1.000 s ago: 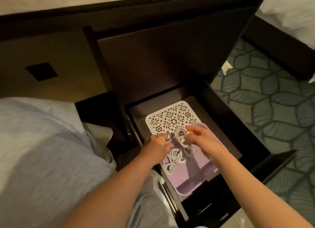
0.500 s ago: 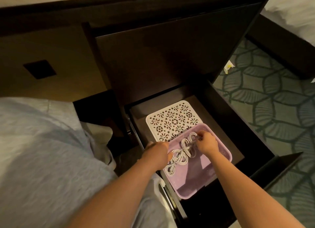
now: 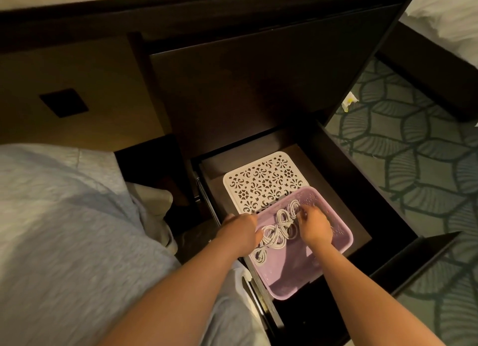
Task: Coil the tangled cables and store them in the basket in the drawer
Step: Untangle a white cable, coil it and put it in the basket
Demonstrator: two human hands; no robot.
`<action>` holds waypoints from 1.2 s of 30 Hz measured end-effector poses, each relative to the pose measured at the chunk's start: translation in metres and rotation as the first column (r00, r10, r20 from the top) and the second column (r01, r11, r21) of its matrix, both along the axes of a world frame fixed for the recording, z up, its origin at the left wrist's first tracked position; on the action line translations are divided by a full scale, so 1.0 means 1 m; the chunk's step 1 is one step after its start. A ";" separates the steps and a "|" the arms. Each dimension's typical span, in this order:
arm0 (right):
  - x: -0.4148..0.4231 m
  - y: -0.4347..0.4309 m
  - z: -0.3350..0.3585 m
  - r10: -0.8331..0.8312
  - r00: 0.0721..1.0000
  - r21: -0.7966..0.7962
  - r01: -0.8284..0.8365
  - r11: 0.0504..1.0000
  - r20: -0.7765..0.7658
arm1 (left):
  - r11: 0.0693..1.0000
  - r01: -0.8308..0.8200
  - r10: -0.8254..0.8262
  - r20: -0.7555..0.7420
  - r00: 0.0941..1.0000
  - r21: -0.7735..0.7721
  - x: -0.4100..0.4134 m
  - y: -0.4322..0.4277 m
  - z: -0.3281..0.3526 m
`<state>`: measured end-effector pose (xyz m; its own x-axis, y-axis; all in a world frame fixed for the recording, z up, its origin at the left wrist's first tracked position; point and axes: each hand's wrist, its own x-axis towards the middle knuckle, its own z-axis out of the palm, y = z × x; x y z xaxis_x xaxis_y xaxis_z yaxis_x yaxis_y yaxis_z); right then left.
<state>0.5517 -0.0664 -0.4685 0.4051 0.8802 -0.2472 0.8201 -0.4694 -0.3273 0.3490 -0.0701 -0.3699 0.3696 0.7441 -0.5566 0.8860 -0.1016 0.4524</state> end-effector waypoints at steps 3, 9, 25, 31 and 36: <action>0.002 -0.004 0.004 -0.008 1.000 0.021 0.008 1.000 -0.011 | 1.000 -0.016 0.017 0.019 1.000 -0.026 -0.001 0.001 -0.001; -0.010 0.001 0.050 0.180 0.974 0.023 -0.179 0.984 -0.138 | 0.995 -0.058 0.067 0.106 0.992 -0.087 -0.007 0.020 0.018; -0.132 0.054 0.336 0.774 0.622 0.516 -0.627 0.584 -0.120 | 0.921 -0.007 -0.033 0.095 0.995 0.390 -0.129 0.034 0.251; -0.205 0.068 0.416 0.861 0.507 0.584 -0.711 0.392 0.039 | 0.803 -0.167 0.100 0.146 0.984 0.572 -0.197 0.021 0.326; -0.258 0.081 0.454 0.884 0.454 0.604 -0.736 0.304 0.108 | 0.716 -0.215 0.182 0.119 0.976 0.664 -0.246 0.019 0.363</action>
<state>0.2936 0.0143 -0.0141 -0.5882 0.7136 0.3805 0.5541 0.6983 -0.4532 0.1030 -0.0516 -0.0069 0.1815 0.9751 0.1273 0.9025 -0.2166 0.3723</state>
